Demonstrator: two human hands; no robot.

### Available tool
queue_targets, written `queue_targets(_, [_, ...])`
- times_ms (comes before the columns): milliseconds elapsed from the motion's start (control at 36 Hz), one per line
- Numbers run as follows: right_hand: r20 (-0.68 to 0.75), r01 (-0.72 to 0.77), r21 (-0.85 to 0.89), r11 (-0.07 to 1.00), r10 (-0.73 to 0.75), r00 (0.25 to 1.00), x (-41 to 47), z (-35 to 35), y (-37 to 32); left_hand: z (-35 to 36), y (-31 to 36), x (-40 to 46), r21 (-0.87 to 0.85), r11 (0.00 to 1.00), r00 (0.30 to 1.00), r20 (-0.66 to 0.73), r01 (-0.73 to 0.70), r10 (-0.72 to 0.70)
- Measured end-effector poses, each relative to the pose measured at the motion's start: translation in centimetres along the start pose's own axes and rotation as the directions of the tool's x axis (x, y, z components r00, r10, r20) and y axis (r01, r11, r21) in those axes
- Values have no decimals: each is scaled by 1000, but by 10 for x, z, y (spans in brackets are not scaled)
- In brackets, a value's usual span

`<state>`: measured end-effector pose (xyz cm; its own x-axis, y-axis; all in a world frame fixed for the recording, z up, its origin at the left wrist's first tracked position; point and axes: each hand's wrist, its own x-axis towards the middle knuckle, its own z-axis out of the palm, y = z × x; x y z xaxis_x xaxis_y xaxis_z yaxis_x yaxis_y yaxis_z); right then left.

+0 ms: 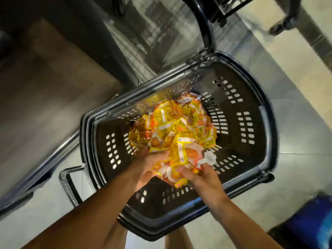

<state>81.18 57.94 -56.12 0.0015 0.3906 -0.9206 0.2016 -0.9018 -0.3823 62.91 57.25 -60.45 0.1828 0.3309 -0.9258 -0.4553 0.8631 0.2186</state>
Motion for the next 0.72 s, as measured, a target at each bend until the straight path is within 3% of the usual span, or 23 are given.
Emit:
queue_targets(83, [-14,-72,49,996,73,997,18,-8,-1,-7,9,-2,39,998,998,-48,-48,50])
queue_targets(222, [-121,-49,-170,984,29,992,64,-35,-4,-16,25,2,334,929,968,-131,-161,215])
queue_targets(361, [-218,-32,-413,910,-64,974,119,-54,-7,-30,23,17,508,843,961,-95,-178,261])
queue_targets(500, [-227,-46,-608,792,-119,967,172,-62,-1,-41,12,40,550,817,945,-140,-174,295])
queue_targets(611, [-199,-102,-775,624,-87,976,205,-55,14,-45,5,60,549,821,933,-191,-156,305])
queue_targets(722, [-208,-118,-800,588,-88,974,226,-41,31,-49,-4,75,573,804,932,-183,-157,313])
